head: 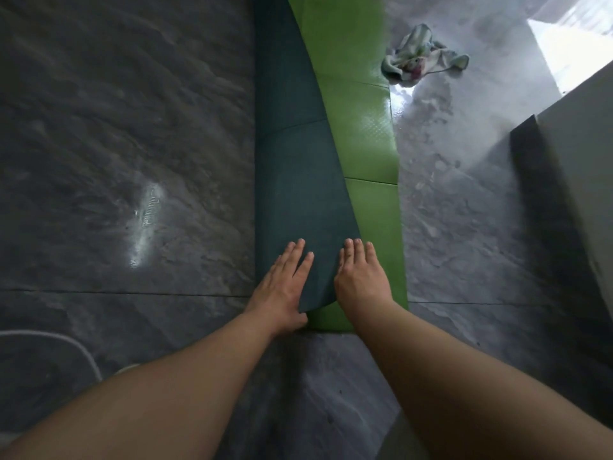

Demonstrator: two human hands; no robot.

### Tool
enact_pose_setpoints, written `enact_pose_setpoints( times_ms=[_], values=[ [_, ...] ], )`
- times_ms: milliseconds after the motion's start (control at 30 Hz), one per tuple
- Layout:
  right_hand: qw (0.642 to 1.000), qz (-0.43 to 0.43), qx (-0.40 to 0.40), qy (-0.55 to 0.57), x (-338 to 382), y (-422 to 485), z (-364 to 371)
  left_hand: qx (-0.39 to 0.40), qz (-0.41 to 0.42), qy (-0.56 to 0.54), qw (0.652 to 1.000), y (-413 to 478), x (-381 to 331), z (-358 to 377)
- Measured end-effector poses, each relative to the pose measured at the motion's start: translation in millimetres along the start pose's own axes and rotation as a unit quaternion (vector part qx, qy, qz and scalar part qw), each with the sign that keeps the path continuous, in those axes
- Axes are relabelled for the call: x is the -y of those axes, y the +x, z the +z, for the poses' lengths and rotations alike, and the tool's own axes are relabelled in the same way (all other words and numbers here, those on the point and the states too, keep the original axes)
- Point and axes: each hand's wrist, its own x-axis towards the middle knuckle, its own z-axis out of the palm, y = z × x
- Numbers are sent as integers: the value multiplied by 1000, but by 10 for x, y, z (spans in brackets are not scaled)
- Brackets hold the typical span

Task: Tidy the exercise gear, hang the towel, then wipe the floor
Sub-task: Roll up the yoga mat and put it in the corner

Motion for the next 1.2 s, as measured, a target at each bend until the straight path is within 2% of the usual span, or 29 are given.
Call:
enact_pose_setpoints(
  times_ms=[167,367,567,733,867,933,1067,1200],
  values=[
    [997,32,64,-5,-77,8,139,-1,59,62,996,61,-181,30],
    [990,63,129,5,-189,4,368,36,21,117,992,94,-211,86],
    [984,63,167,20,-175,-40,491,89,-7,121,989,128,-307,137],
    [983,7,130,130,66,-20,492,120,-1,101,988,190,-327,159],
    [963,33,119,238,171,89,570,149,11,97,984,259,-287,159],
    [965,31,98,243,153,173,584,174,15,95,980,319,-276,154],
    [953,19,151,260,160,309,638,221,6,103,970,465,-252,183],
    [934,14,188,304,161,395,647,234,-4,119,965,490,-244,268]
  ],
)
